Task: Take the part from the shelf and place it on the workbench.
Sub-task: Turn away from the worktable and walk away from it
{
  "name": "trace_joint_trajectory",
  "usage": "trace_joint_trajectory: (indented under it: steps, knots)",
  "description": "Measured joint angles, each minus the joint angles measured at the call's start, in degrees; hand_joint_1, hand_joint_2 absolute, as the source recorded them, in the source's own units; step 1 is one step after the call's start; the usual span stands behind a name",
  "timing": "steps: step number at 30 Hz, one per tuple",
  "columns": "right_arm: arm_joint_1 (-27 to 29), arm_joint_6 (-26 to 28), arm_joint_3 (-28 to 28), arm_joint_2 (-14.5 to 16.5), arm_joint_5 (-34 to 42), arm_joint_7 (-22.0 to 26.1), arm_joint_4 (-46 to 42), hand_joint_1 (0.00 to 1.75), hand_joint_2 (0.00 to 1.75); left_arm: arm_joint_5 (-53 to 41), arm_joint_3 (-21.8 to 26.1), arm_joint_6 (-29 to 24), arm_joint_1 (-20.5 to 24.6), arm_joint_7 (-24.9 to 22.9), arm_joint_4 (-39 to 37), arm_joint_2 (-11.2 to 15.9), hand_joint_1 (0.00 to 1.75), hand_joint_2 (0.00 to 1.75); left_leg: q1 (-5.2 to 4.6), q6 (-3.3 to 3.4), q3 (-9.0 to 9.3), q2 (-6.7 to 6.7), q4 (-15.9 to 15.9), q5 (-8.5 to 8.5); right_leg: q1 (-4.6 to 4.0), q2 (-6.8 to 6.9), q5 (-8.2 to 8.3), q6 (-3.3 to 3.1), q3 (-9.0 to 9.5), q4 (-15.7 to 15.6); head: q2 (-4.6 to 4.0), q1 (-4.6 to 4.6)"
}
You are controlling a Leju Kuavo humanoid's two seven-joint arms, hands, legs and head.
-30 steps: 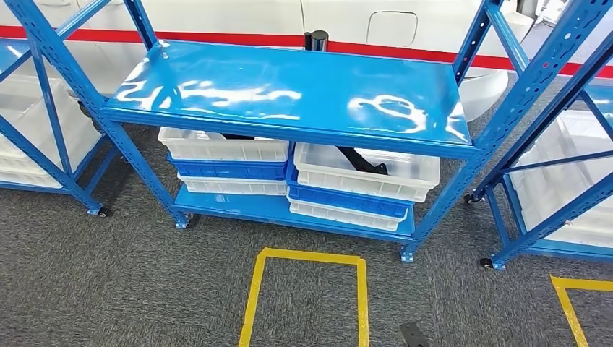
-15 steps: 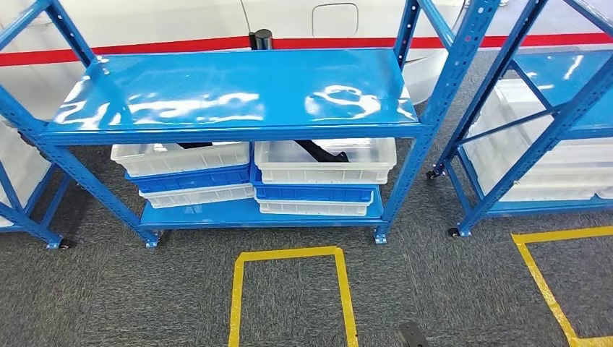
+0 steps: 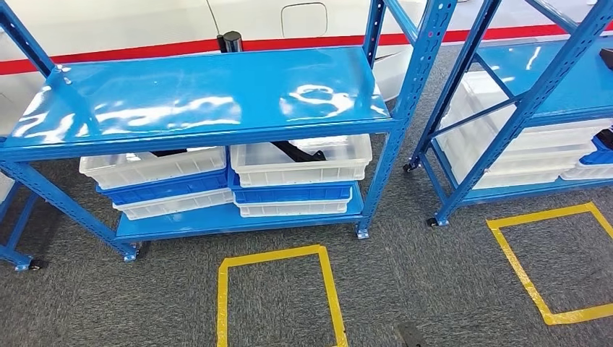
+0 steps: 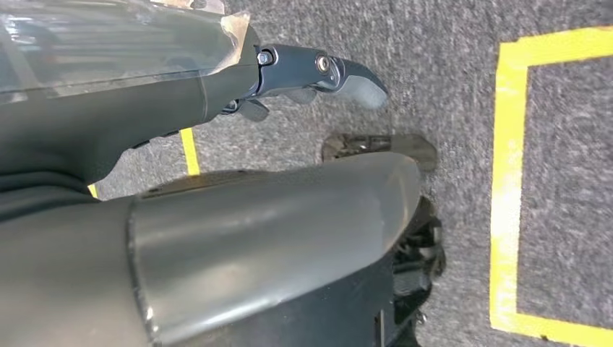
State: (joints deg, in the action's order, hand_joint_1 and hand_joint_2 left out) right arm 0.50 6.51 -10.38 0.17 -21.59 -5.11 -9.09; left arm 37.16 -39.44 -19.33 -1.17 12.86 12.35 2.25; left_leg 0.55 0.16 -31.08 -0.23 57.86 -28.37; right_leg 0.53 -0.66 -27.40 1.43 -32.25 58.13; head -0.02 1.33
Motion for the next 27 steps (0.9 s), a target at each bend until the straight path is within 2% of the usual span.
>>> trace_joint_trajectory:
  steps: [1, 6, 16, 18, 20, 22, 24, 25, 26, 27]
  knots:
    - [0.0, 0.0, 0.0, 0.0, 0.0, 0.0, 0.0, 0.00, 0.00, 0.0, 0.0, 0.1, 0.0, 0.0, 0.0, 0.0, 0.00, 0.00, -0.20, -0.04, -0.01, -0.01, -0.1, 0.08, 0.01, 0.00, 0.00, 0.07, -0.04, 0.0, 0.00, -0.01]
    - [0.0, -0.4, 0.0, 0.1, -0.1, 0.0, 0.0, 0.00, 0.00, 0.0, 0.0, 0.3, 0.0, 0.0, 0.0, 0.1, 0.00, 0.00, -0.95, 0.68, -0.16, -0.01, 0.0, 0.23, 0.58, 0.01, 0.39, 0.71, -0.01, -0.3, 0.00, 0.00]
    - [0.0, -1.0, 0.1, 0.1, -1.2, 0.3, 0.0, 0.00, 0.00, 0.0, 0.0, 0.5, 0.1, -0.1, 0.0, 0.1, 0.00, 0.00, -1.05, 0.94, -0.19, 0.00, 0.0, 0.22, 0.69, 0.01, 0.52, 0.94, -0.02, -0.4, 0.00, -0.01]
    - [0.0, -1.1, 0.2, 0.1, -1.6, 0.3, 0.0, 0.00, 0.00, 0.0, 0.0, 0.6, 0.1, -0.2, 0.0, 0.1, 0.00, 0.00, -1.09, 1.32, -0.23, -0.01, 0.1, 0.21, 1.04, 0.00, 0.77, 1.32, 0.10, -0.8, 0.00, -0.03]
    - [0.0, -1.0, 0.2, 0.1, -1.9, 0.1, 0.0, 0.00, 0.87, 0.0, -0.1, 0.7, 0.2, -0.3, -0.1, 0.1, 0.00, 0.00, -0.86, 2.17, 0.23, 0.05, -1.0, 0.86, 1.22, 0.05, 1.11, 1.96, 0.35, -1.4, 0.00, -0.03]
    - [-0.1, -1.0, 0.3, 0.0, -2.0, 0.0, 0.0, 0.00, 1.75, -0.1, -0.1, 0.7, 0.3, -0.4, -0.1, 0.0, 0.00, 0.00, -0.32, 2.88, 1.02, 0.12, -2.9, 1.99, 0.97, 0.14, -0.31, 1.84, -0.69, 0.8, 0.00, 0.10]
    - [-0.1, -0.8, 0.3, -0.1, -2.1, -0.1, 0.0, 0.00, 1.75, -0.1, -0.1, 0.8, 0.4, -0.5, -0.1, -0.1, 0.00, 0.00, -0.03, 3.10, 1.19, 0.09, -3.6, 2.49, 1.02, 0.19, -3.63, 1.27, -3.82, 7.6, 0.00, 0.22]
    - [0.0, -0.8, 0.3, -0.1, -2.1, -0.1, 0.0, 0.00, 1.75, -0.1, -0.1, 0.8, 0.4, -0.6, -0.1, -0.2, 0.00, 0.00, 0.03, 3.02, 1.10, 0.02, -3.6, 2.52, 1.15, 0.19, -5.02, 1.25, -5.46, 11.3, 0.00, 0.23]
    - [0.0, -0.7, 0.4, -0.1, -2.1, -0.1, 0.0, 0.00, 1.75, -0.1, -0.2, 0.8, 0.4, -0.6, -0.2, -0.2, 0.00, 0.00, 0.15, 2.82, 1.05, -0.12, -3.5, 2.53, 1.36, 0.21, -5.69, 1.54, -6.44, 13.6, 0.00, 0.22]
    - [0.1, -0.7, 0.4, -0.2, -2.1, -0.2, 0.0, 0.00, 1.75, -0.1, -0.2, 0.8, 0.3, -0.7, -0.2, -0.3, 0.00, 0.00, 0.36, 2.50, 1.02, -0.35, -3.5, 2.51, 1.61, 0.22, -5.51, 2.11, -6.40, 13.9, 0.00, 0.22]
